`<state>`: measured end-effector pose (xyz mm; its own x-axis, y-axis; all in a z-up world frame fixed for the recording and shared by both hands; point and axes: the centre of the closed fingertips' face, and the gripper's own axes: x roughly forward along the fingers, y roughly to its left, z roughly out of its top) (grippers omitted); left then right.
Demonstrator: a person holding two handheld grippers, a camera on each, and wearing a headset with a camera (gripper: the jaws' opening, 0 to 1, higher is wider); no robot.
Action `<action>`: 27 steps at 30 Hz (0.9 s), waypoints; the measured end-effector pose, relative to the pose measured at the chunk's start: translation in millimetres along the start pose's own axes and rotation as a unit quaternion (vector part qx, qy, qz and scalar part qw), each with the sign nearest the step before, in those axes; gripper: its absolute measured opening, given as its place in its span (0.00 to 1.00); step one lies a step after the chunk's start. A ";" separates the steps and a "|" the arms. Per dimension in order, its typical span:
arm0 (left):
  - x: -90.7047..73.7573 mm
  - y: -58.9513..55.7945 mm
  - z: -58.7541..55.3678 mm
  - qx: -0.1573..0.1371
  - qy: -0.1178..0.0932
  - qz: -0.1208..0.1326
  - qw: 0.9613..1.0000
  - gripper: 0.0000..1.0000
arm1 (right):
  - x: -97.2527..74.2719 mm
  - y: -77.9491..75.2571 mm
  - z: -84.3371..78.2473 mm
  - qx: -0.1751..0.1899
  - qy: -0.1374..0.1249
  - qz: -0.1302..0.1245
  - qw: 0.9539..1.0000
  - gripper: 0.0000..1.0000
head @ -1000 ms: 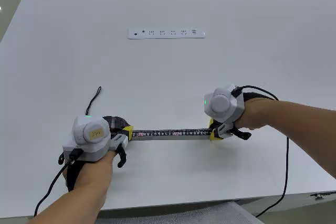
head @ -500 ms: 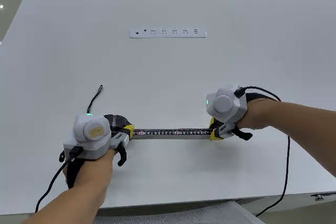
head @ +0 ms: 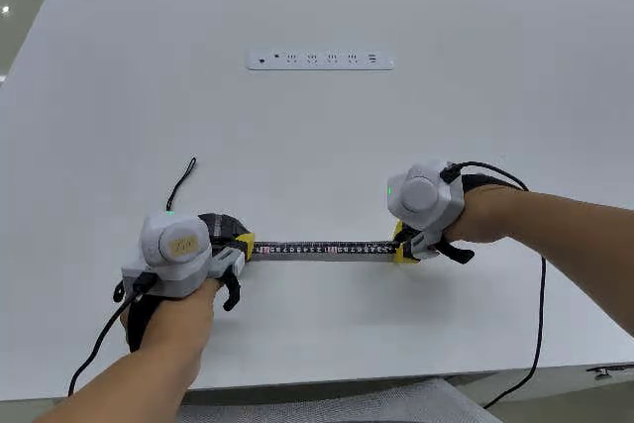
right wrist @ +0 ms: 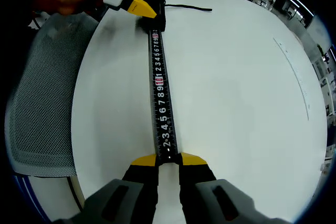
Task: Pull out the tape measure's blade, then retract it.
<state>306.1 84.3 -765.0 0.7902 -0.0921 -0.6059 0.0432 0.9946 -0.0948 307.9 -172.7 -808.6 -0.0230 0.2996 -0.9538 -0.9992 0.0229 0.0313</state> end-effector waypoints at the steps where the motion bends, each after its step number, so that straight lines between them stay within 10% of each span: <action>1: 0.1 -0.1 0.0 0.000 0.000 0.000 1.000 0.58 | 0.1 -0.2 0.2 0.001 0.000 0.000 1.000 0.14; 27: 1.7 -1.1 -0.6 -0.002 0.005 -0.006 1.000 0.58 | 2.2 0.1 12.4 0.007 -0.007 -0.001 1.000 0.14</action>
<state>307.0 83.0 -766.3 0.7840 -0.1048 -0.6118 0.0503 0.9931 -0.1056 308.1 -160.3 -807.0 -0.0209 0.3138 -0.9493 -0.9987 0.0370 0.0342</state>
